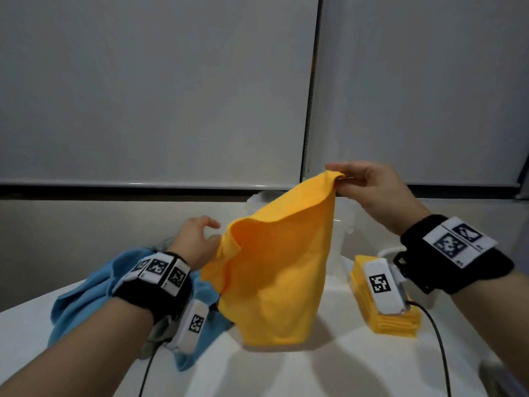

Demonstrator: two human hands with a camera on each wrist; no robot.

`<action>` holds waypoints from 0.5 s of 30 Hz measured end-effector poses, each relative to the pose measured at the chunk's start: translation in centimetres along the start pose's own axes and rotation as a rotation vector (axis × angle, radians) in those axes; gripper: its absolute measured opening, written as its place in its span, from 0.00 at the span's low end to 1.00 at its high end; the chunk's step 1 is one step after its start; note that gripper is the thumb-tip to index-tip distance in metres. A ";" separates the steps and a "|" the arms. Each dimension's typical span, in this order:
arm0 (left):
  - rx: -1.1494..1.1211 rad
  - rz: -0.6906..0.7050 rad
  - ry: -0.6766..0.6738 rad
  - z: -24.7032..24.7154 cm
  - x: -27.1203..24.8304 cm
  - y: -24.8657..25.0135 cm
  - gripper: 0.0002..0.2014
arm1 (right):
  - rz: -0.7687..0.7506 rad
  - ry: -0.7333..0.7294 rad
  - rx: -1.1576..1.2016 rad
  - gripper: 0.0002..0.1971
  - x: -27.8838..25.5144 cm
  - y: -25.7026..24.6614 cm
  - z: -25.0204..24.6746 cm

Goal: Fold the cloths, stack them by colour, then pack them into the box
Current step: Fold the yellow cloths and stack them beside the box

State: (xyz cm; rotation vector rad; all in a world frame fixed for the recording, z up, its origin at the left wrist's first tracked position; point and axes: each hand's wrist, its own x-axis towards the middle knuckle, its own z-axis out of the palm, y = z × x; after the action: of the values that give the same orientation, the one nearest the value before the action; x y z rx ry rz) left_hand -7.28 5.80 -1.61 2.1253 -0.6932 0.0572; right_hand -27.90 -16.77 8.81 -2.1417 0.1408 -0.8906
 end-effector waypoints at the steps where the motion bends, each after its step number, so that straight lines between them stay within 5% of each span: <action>1: -0.062 0.032 -0.003 0.4 -0.6 1.5 0.12 | -0.010 0.011 -0.067 0.14 -0.4 -0.5 0.4; 4: -0.261 0.227 -0.115 1.4 -3.7 7.6 0.24 | -0.057 -0.015 -0.262 0.03 -1.3 -1.7 2.3; 6: -0.266 0.280 -0.202 2.1 -5.1 10.7 0.29 | -0.075 -0.049 -0.356 0.05 -1.7 -2.2 3.4; 10: -0.013 0.354 -0.117 2.6 -5.9 11.6 0.10 | -0.072 -0.029 -0.338 0.09 -2.4 -3.1 2.5; 15: 0.231 0.275 -0.121 1.9 -6.4 8.3 0.06 | -0.026 0.091 -0.025 0.13 -2.9 -3.3 -2.2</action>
State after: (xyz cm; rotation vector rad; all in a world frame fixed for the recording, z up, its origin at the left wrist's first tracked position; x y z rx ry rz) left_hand -17.18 3.43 1.48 2.2509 -1.0929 0.1657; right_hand -32.09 -14.87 10.53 -2.1309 0.1705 -1.0067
